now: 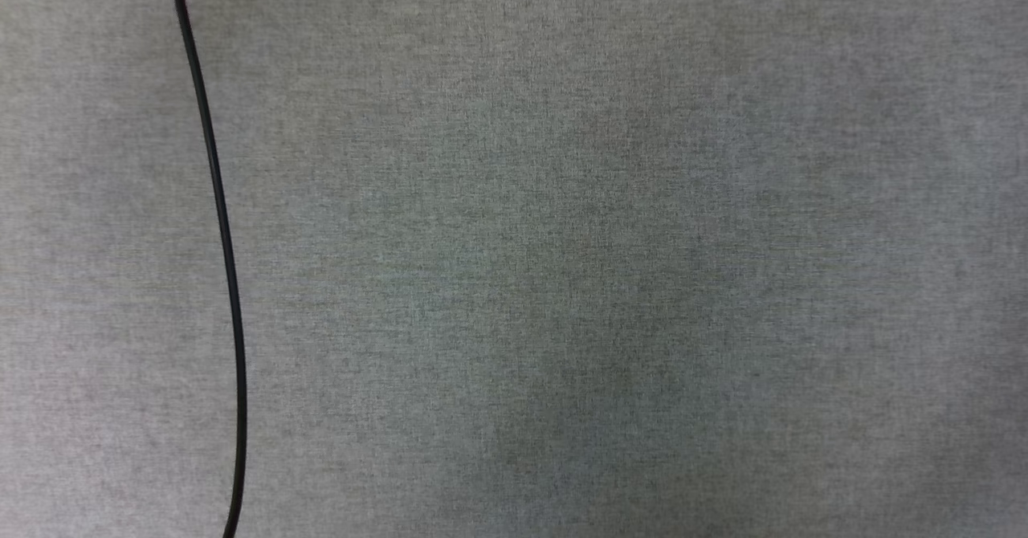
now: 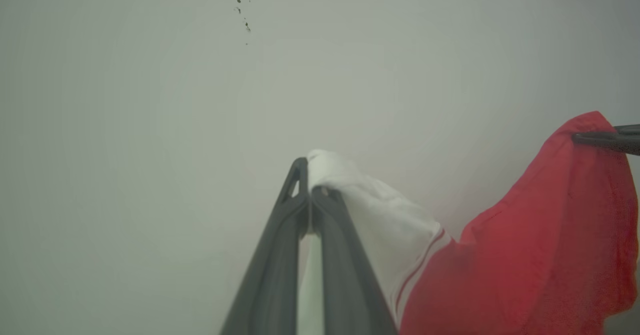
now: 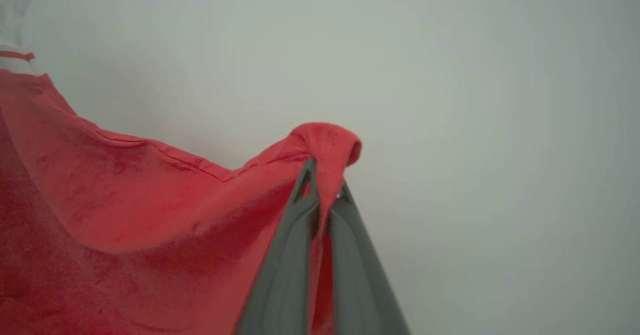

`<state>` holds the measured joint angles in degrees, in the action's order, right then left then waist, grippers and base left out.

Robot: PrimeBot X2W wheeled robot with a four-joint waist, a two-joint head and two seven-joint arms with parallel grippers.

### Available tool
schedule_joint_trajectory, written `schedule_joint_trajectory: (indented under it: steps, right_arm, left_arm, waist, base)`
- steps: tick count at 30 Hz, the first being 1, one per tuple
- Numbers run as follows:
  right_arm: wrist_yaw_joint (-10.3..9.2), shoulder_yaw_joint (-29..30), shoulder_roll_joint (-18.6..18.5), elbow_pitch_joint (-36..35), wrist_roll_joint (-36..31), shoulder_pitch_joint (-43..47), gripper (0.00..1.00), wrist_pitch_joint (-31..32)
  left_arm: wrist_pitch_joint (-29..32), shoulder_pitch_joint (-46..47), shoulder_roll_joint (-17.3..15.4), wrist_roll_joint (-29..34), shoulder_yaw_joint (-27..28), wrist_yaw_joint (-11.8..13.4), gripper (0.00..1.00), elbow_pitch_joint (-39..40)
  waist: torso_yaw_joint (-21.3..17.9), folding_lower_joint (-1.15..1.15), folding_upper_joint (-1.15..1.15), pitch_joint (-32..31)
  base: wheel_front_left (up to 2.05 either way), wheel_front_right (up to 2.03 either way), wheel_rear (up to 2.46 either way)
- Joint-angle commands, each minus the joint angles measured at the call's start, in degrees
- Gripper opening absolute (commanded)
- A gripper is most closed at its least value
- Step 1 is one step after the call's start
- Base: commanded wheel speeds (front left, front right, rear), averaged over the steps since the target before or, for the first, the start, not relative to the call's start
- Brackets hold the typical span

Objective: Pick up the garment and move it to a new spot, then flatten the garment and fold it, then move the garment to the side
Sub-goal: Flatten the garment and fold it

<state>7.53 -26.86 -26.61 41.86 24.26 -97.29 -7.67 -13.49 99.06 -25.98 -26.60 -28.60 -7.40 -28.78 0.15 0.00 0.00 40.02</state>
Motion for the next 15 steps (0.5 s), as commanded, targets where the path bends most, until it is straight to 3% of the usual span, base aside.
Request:
schedule_joint_trajectory:
  steps: [1, 6, 14, 15]
  right_arm:
    - [-0.09, -1.17, -0.13, -0.14, 1.8, 3.57, 0.0, -1.23]
    - [-0.09, -3.98, -1.63, -2.89, 6.19, 12.9, 0.0, -3.65]
    - [-0.09, -5.14, -3.56, -9.37, 10.22, 28.1, 0.0, -5.6]
    - [-0.09, -5.14, -3.56, -9.37, 10.22, 28.1, 0.0, -5.6]
  left_arm:
    - [-0.58, -4.06, -0.9, -0.31, -0.67, -0.03, 0.0, 1.9]
    - [-1.1, -15.83, -3.6, -1.01, -0.88, 1.69, 0.0, 8.85]
    - [-1.34, -37.48, -7.88, -3.15, 0.38, 8.57, 0.0, 21.98]
    - [-1.34, -37.48, -7.88, -3.15, 0.38, 8.57, 0.0, 21.98]
  waist:
    - [-0.01, 0.0, 0.0, -0.89]
    - [-0.14, 0.0, 0.0, -2.78]
    - [-1.0, 0.0, 0.0, -7.07]
    - [-1.0, 0.0, 0.0, -7.07]
  base:
    - [0.0, 0.0, 0.0]
    - [0.0, 0.0, 0.0]
    - [0.0, 0.0, 0.0]
    - [0.0, 0.0, 0.0]
